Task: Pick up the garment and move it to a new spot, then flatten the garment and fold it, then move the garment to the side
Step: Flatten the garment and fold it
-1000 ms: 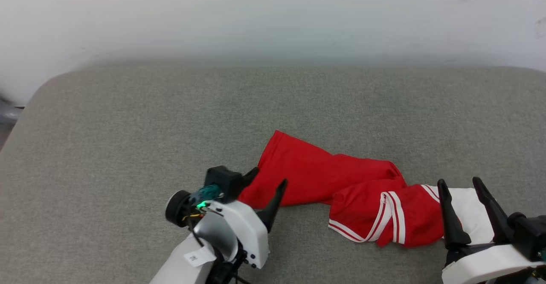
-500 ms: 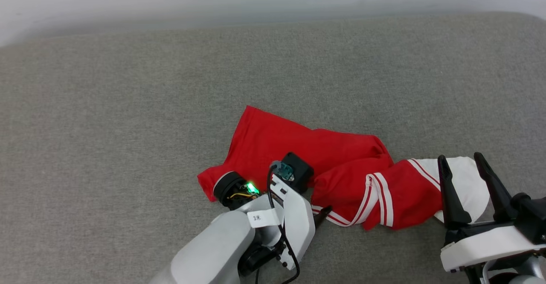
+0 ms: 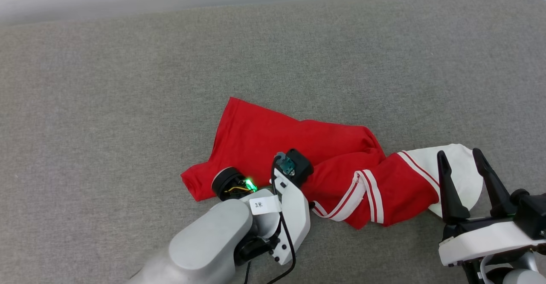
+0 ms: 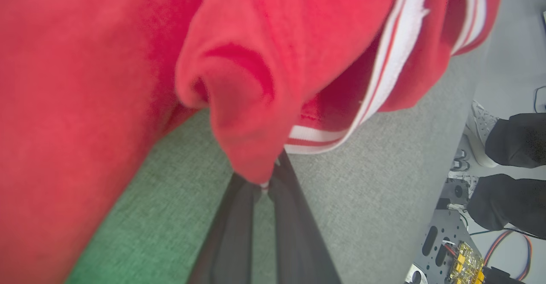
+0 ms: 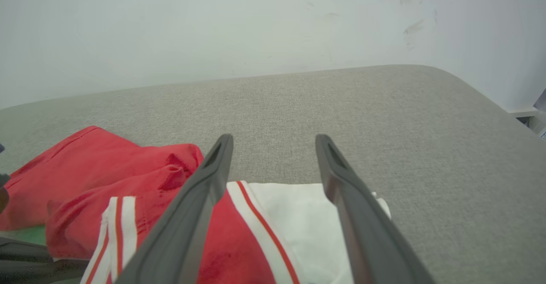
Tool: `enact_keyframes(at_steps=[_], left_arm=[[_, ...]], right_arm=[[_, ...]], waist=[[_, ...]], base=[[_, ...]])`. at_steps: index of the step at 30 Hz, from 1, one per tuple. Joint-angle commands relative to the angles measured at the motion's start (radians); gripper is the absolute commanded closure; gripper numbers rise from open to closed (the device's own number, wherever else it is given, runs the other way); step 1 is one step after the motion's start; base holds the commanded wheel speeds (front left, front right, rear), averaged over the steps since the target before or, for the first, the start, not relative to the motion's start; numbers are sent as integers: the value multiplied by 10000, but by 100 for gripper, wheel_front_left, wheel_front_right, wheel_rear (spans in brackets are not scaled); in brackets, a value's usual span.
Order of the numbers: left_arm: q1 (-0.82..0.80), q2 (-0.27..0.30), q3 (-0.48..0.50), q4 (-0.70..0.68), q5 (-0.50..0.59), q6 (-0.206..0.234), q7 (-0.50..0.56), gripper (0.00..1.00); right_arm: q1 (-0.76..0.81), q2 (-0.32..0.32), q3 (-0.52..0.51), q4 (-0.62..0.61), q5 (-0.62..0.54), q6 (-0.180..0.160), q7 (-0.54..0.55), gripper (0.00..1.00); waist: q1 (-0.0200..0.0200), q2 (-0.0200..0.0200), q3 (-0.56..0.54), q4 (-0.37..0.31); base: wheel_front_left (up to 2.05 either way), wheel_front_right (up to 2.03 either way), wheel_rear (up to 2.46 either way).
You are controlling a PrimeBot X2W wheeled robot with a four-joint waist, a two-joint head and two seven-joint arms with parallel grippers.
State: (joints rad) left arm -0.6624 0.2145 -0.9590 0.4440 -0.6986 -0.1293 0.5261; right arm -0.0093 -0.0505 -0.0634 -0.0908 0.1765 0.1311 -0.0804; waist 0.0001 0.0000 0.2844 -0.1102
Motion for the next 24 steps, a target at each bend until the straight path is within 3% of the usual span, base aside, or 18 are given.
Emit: enact_keyframes(at_steps=[1,6,11,20,21,22,24], left_arm=[[137,187,-158,197,11,-23,-96,100],[-186,535,231,-160,301,194,-1062,100],[-45,1088,703,-887,571,792,-1878,100],[1067,2523,1998,-2672,457,2458,-2778,100],[1067,2523,1998,-2672,457,2458,-2778,100],[1634,2904,2340,-3090,266,2902,-2836,100],[2360,3263,2638,-3431,14,3377,-2851,100]], right_arm=[[-62,4,-32,81,69,-7,-85,0],[-5,6,-144,247,151,-7,-80,0],[105,6,-279,377,135,-7,14,0],[375,5,-519,427,126,-7,240,0],[375,5,-519,427,126,-7,240,0],[472,5,-537,401,140,-7,287,0],[556,5,-575,380,159,-7,336,0]], waist=[[-1,0,-93,70],[-1,0,-442,365],[-1,0,-859,800],[-1,0,-1528,1539],[-1,0,-1528,1539],[-1,0,-1618,1629],[-1,0,-1694,1709]], base=[[0,0,0],[0,0,0],[0,0,0],[0,0,0],[0,0,0],[0,0,0],[0,0,0]])
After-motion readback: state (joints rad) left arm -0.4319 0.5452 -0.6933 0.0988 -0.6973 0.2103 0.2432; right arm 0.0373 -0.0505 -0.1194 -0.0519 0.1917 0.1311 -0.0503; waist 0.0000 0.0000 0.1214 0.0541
